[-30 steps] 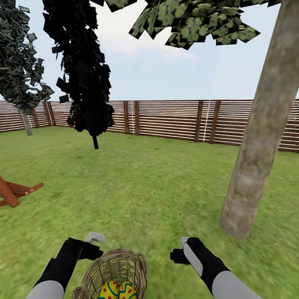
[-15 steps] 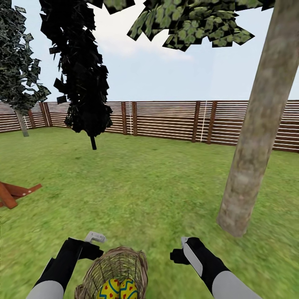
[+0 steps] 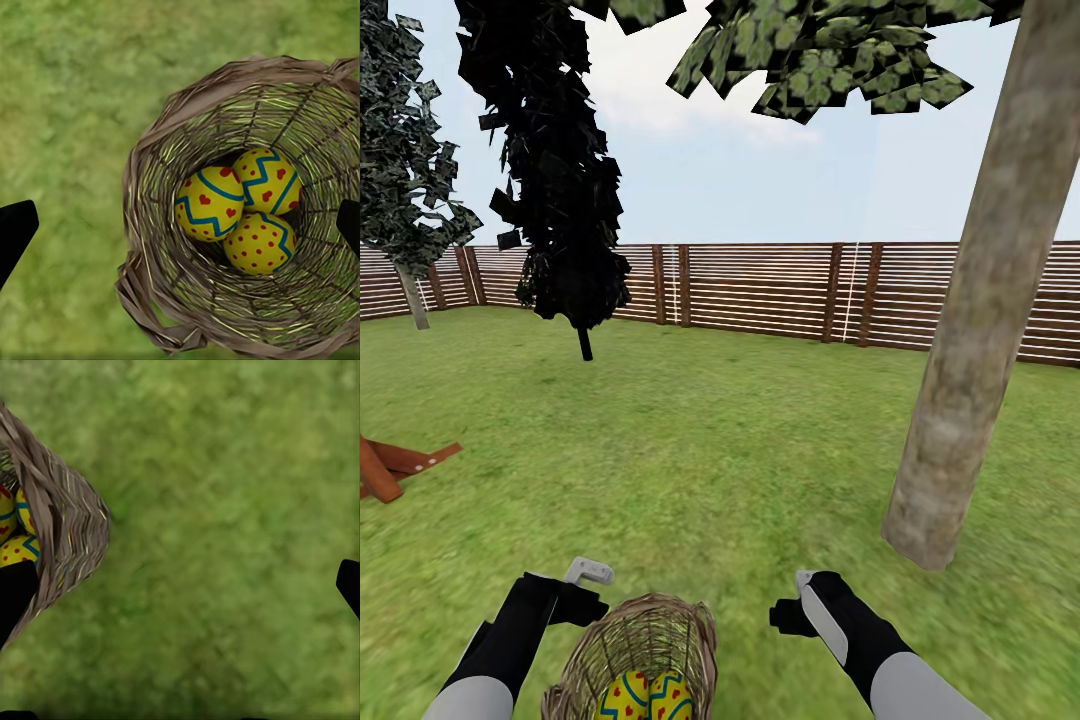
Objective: Take the three Easter eggs out of the wicker basket on the lawn in the garden, then place them on the lawn next to a single tree (choose any tree) so that all three eggs are next to the same tree and none are left in the basket.
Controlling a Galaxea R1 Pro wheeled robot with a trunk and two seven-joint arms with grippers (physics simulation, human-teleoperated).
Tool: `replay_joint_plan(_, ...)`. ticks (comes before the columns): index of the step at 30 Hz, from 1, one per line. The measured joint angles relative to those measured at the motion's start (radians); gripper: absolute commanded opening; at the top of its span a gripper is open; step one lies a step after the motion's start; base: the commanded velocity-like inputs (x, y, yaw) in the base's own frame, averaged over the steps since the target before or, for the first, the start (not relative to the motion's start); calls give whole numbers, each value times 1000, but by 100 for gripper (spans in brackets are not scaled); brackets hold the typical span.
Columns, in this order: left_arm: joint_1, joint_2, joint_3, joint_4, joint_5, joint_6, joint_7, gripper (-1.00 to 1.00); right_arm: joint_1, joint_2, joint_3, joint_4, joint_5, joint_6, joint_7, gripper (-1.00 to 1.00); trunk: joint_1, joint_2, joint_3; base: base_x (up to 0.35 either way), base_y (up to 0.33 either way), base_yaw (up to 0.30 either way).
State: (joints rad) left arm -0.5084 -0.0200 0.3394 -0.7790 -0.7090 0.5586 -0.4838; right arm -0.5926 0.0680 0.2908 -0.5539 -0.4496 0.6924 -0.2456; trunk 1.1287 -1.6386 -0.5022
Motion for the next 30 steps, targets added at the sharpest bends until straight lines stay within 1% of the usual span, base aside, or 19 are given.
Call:
replay_joint_plan(7, 0, 0, 0, 0, -1, 1, -1, 100, 0, -1, -1, 0, 0, 0, 0, 100, 0, 0, 0, 0, 0, 0)
replay_joint_plan(30, 0, 0, 0, 13, -3, 0, 0, 100, 2, -1, 1, -1, 1, -8, 0, 100, 88, -161, -72, 0, 0, 0)
